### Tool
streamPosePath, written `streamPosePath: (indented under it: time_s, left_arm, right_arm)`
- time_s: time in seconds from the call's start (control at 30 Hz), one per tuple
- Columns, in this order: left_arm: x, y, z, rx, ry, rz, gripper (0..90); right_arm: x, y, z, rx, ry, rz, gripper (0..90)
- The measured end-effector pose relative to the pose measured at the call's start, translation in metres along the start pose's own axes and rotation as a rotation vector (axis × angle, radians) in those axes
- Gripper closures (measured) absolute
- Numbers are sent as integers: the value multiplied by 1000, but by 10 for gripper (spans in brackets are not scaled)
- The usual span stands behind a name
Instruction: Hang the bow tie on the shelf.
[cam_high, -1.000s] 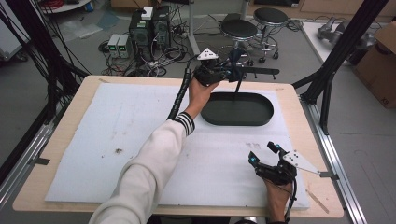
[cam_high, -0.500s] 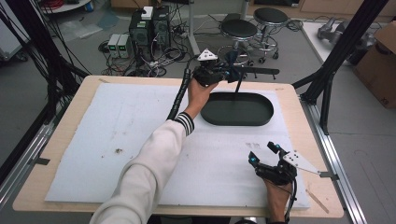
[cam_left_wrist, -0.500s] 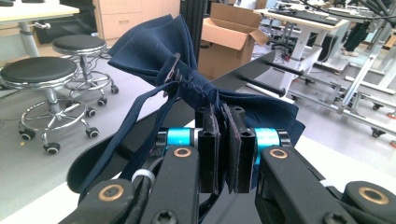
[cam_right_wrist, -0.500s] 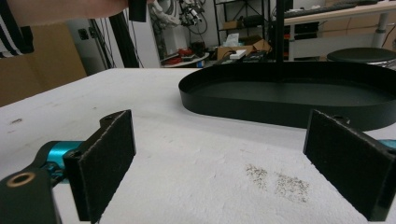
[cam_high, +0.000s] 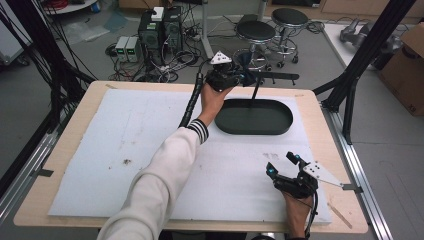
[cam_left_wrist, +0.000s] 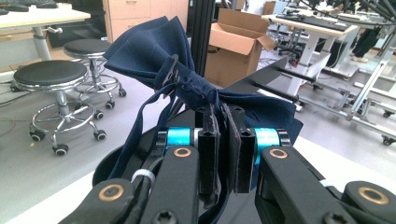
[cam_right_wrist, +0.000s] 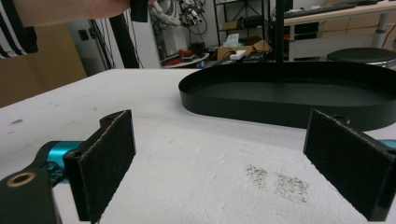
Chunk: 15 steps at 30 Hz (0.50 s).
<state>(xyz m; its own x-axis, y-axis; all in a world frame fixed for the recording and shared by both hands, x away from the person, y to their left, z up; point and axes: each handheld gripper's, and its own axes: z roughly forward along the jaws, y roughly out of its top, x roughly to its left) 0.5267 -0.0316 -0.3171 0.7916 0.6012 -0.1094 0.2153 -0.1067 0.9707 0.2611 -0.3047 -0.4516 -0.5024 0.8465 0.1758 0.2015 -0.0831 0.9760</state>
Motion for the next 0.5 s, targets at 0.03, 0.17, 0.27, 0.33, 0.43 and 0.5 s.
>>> streamPosePath:
  time_s: [0.03,0.17,0.27,0.33,0.43,0.5]
  left_arm:
    - [0,0,0,-1,4,1,840]
    - [3,1,1,-4,7,-8,831]
    - [3,2,1,-5,9,-4,819]
    - [3,1,2,-5,6,-9,814]
    - [1,1,3,-5,1,-12,780]
    - [0,1,3,-5,4,-12,727]
  right_arm:
    - [0,0,0,0,0,-1,81]
    - [0,0,0,0,0,1,81]
    - [0,0,0,-2,-1,1,81]
    - [0,0,0,-1,1,2,81]
    - [0,0,0,1,0,2,81]
    - [0,0,0,0,0,1,81]
